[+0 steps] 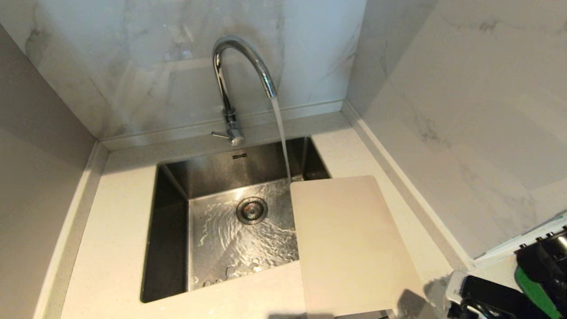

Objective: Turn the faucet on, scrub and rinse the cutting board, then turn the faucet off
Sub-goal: Pick up the cutting board

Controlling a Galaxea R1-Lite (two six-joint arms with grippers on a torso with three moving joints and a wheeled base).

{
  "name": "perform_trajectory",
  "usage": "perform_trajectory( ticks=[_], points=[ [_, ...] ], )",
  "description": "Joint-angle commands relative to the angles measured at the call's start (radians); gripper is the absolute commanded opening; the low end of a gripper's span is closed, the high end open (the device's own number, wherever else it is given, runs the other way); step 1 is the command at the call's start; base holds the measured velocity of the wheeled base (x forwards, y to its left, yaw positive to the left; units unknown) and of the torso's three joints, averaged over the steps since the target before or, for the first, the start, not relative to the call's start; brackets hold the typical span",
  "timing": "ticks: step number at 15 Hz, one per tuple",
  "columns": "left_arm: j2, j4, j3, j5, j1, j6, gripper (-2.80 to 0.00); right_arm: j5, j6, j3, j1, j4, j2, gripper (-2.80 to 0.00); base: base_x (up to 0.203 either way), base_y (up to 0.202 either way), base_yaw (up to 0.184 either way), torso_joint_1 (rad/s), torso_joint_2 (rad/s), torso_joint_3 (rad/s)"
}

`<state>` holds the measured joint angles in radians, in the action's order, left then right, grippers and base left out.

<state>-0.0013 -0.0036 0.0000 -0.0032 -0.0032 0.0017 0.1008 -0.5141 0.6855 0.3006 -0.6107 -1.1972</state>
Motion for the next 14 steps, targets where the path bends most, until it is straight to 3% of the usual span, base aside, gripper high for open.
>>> perform_trajectory(
  ticks=[1,3,4,9,14],
  points=[
    [0.0,-0.001,0.002,0.0,0.0,0.0,-2.8,-0.04,-0.002,-0.022,0.041,0.062,-0.07,-2.8,0.0,0.0,0.0,0.0,0.0,0.0],
    [0.0,-0.001,0.002,0.0,-0.001,0.0,-2.8,-0.073,-0.001,-0.055,0.077,0.125,-0.083,-2.8,0.0,0.0,0.0,0.0,0.0,0.0],
    [0.0,-0.001,0.002,0.0,0.0,0.0,-2.8,-0.115,-0.001,-0.071,0.106,0.155,-0.091,0.0,0.0,0.0,0.0,0.0,0.0,0.0],
    [0.0,-0.001,0.002,0.0,0.0,0.0,-2.8,-0.195,0.0,-0.087,0.196,0.202,-0.116,0.0,0.0,0.0,0.0,0.0,0.0,0.0],
    [0.0,0.0,0.002,0.0,0.0,0.0,-2.8,-0.203,-0.007,-0.086,0.323,0.21,-0.165,0.0,0.0,0.0,0.0,0.0,0.0,0.0]
  ],
)
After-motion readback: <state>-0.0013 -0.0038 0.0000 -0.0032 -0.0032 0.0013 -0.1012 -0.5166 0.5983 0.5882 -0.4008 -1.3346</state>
